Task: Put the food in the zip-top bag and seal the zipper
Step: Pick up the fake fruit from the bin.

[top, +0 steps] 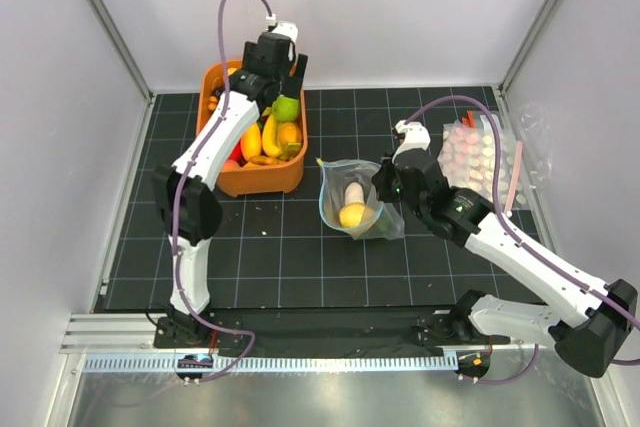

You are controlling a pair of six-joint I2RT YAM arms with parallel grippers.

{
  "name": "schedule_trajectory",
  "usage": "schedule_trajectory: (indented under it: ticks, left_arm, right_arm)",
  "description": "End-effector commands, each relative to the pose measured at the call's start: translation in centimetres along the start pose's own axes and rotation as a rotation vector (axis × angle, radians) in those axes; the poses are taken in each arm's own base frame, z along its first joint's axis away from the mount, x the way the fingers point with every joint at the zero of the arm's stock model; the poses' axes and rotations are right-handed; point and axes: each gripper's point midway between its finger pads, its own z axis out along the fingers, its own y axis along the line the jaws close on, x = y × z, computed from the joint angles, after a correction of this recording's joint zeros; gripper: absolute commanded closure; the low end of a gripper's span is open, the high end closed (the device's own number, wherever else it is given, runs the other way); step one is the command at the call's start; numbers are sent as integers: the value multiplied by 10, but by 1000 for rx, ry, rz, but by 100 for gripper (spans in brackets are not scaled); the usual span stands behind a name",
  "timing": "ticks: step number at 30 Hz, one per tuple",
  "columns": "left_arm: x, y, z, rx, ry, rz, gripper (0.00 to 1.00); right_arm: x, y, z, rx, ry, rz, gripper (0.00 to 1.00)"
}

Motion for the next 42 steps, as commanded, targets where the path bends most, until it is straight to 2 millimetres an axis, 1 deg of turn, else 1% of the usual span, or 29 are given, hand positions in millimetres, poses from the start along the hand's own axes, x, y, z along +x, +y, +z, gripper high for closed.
schedule_trajectory:
  ticks: [1, 2, 3, 4, 7, 8, 9, 10, 11, 12, 13, 14, 18, 23, 27, 30, 31, 33, 35, 37, 39, 40, 41, 42]
  left_arm:
    - [15, 6, 17, 5, 77, 127, 0]
    - [19, 5, 21, 11, 89, 135, 0]
    - [20, -3, 24, 50, 91, 141, 0]
    - [28, -8, 30, 74, 107, 165, 0]
    - [40, -23, 40, 150, 124, 193, 0]
    - [42, -21, 44, 142, 130, 191, 0]
    - [43, -14, 48, 128, 135, 182, 0]
    - [41, -15, 50, 153, 131, 170, 0]
    - [46, -16, 55, 166, 144, 153, 0]
    - [48, -10, 59, 171, 149, 137, 0]
    - [46, -9, 61, 180, 145, 127, 0]
    - [50, -12, 65, 208, 154, 125, 0]
    - [63, -13, 77, 223, 178, 147, 0]
    - [58, -18, 84, 249, 150, 148, 0]
    - [49, -32, 86, 322, 99, 143, 0]
    - [49, -39, 88, 352, 86, 129, 0]
    - [45, -41, 90, 356, 64, 119, 0]
    - [47, -43, 93, 354, 60, 95, 0]
    - [44, -45, 96, 348, 43, 70, 0]
    - [41, -43, 101, 325, 31, 53, 0]
    - [46, -40, 109, 291, 36, 37, 0]
    - [46, -41, 110, 292, 34, 32, 0]
    - [53, -45, 116, 300, 44, 30, 0]
    - [52, -46, 118, 300, 45, 18, 0]
  right_arm:
    - [-16, 7, 3, -19, -53, 19, 99]
    - [-15, 7, 3, -18, -51, 20, 99]
    - [-15, 7, 3, -18, -51, 19, 99]
    - [-15, 7, 3, -21, -50, 20, 99]
    - [-16, 7, 3, -19, -52, 19, 99]
    - [-15, 7, 3, -20, -51, 17, 99]
    - [-15, 6, 3, -18, -51, 19, 99]
    - [-15, 6, 3, -18, -51, 17, 99]
    - [-15, 7, 3, -20, -52, 16, 99]
    - [-14, 6, 3, -19, -49, 15, 99]
    - [-15, 7, 3, -20, -52, 17, 99]
    - [-15, 7, 3, -22, -49, 16, 99]
    - [-15, 8, 2, -28, -51, 18, 99]
    - [-14, 8, 3, -28, -50, 18, 99]
    - [-14, 9, 3, -34, -45, 17, 99]
    - [-14, 9, 2, -37, -47, 17, 99]
    - [-15, 10, 2, -38, -49, 18, 99]
    - [-15, 10, 1, -43, -49, 18, 99]
    - [-15, 10, 1, -43, -49, 18, 99]
    - [-15, 11, 0, -48, -49, 19, 99]
    - [-15, 11, 0, -48, -49, 17, 99]
    - [-16, 10, 0, -48, -50, 18, 99]
    - [-16, 11, -1, -51, -50, 18, 99]
    - [-16, 11, -2, -51, -54, 18, 99]
